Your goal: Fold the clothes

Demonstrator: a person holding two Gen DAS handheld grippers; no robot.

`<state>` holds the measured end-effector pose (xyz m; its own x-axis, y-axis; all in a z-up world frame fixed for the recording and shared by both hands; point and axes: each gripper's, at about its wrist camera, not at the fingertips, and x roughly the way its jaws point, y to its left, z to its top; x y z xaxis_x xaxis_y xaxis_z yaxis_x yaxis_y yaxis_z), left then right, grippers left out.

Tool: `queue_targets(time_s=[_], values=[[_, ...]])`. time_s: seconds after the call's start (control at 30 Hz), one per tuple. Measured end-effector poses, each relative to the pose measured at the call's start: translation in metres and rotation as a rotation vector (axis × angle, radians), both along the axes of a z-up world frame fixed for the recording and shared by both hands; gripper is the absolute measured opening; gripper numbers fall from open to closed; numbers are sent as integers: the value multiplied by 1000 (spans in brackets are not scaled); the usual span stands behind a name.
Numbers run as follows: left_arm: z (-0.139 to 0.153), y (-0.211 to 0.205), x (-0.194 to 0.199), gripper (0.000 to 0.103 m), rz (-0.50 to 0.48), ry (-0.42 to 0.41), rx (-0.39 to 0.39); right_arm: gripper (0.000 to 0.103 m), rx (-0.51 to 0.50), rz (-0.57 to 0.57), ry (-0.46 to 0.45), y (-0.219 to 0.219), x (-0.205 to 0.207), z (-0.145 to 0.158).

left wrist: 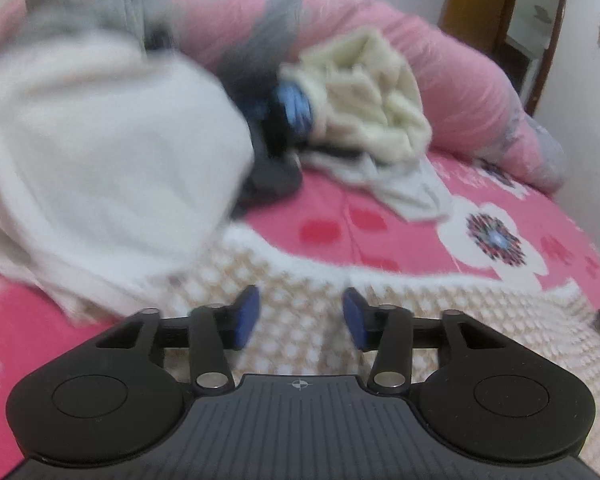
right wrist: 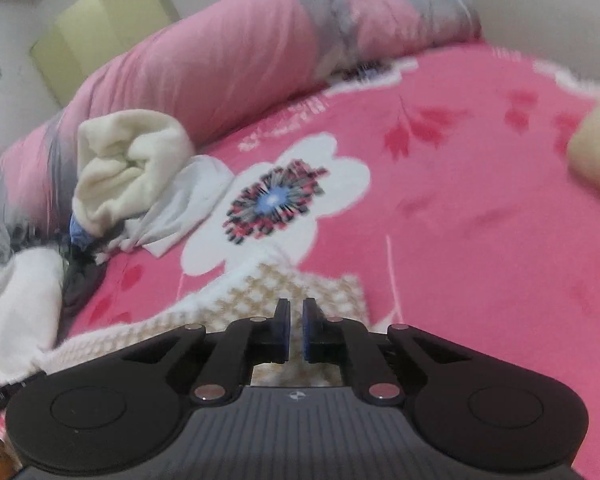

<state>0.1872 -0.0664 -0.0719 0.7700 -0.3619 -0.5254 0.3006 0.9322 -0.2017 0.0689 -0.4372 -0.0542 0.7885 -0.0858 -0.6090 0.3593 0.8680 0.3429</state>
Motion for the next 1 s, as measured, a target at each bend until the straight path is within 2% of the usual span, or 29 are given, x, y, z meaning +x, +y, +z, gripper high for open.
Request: queue_targets(time_s=[0.03,0.13,0.23,0.3,0.37,0.4,0.43,0.47,0.57,0.67,0.83,0.93,1.0], values=[[8,-1,-8,49,8,-43,18,6,-38,32,-21,14,-2,12],[35,-5,-33,49,-76,-119,-16,6,-132,152,-103,59,-6,41],[46,-17,-48,50,-163,-130,-55,6,-200,277,-175,102,-7,55],[40,-30,-51,49,-226,-97,-53,6,-245,339,-169,123,-1,42],[17,-48,-49,48,-278,-24,-2,6,-316,376,-47,137,12,2],[-1,-57,-42,48,-289,43,39,6,-354,392,29,142,20,-21],[-19,-59,-40,48,-280,73,36,5,-387,399,27,145,19,-40],[-21,-58,-41,49,-281,58,33,5,-408,400,-10,146,14,-47],[-25,-56,-46,49,-283,5,23,6,-386,373,9,147,15,-39],[-26,-60,-48,50,-277,-19,47,6,-415,367,7,152,12,-41],[-4,-43,-58,49,-215,-10,5,6,-423,371,36,158,15,-20],[10,-20,-80,49,-192,-37,-43,6,-412,415,-48,169,11,12],[16,-7,-95,49,-188,-43,-75,6,-384,455,-80,178,17,22]])
